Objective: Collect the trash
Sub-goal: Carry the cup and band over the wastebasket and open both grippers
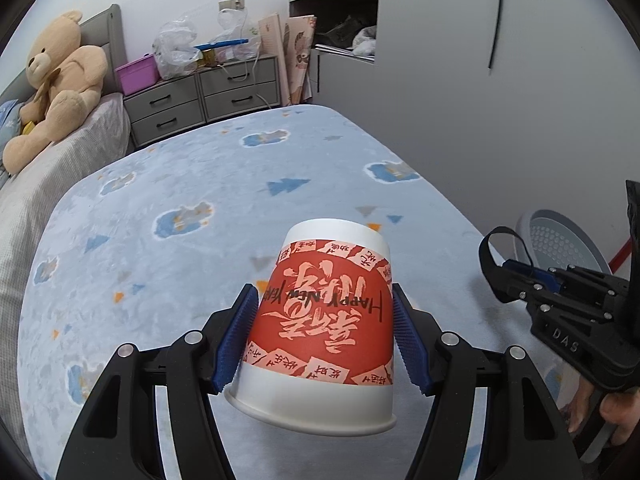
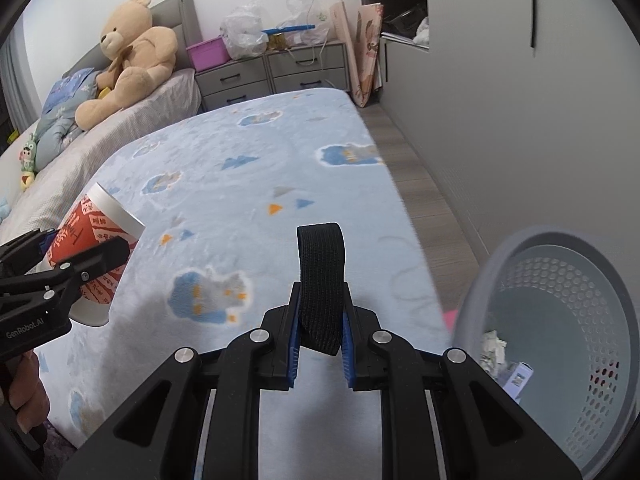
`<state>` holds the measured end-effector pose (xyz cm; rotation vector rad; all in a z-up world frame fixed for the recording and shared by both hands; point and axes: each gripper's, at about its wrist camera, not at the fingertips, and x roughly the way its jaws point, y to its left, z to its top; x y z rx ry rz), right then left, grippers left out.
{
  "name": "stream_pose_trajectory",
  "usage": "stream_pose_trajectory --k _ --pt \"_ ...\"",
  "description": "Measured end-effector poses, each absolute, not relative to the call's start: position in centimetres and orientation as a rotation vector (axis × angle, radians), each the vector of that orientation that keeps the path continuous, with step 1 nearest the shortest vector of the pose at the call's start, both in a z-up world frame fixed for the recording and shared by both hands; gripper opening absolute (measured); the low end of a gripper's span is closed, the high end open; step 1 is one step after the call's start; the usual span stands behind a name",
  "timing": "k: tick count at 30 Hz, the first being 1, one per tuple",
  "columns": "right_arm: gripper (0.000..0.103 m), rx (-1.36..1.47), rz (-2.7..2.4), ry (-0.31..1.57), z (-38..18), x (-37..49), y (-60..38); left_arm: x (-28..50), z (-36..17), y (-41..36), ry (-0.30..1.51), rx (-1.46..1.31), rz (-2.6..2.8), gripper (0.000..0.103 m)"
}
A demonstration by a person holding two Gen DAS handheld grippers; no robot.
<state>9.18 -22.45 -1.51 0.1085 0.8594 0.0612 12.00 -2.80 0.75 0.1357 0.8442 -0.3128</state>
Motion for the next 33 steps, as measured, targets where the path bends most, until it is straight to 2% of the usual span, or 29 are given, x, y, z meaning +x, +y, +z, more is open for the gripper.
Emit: stream_pose_trajectory --k 18,33 --pt "0.017 0.175 -0.123 0.823 -0.8 4.0 -33.9 8.6 0.7 -11.9 0.83 0.242 -0.478 0.064" --pt "0.017 0.266 -0.24 0.82 -1.2 0.5 -41.0 8.8 0.5 -22.7 0.8 0.199 -0.571 0.064"
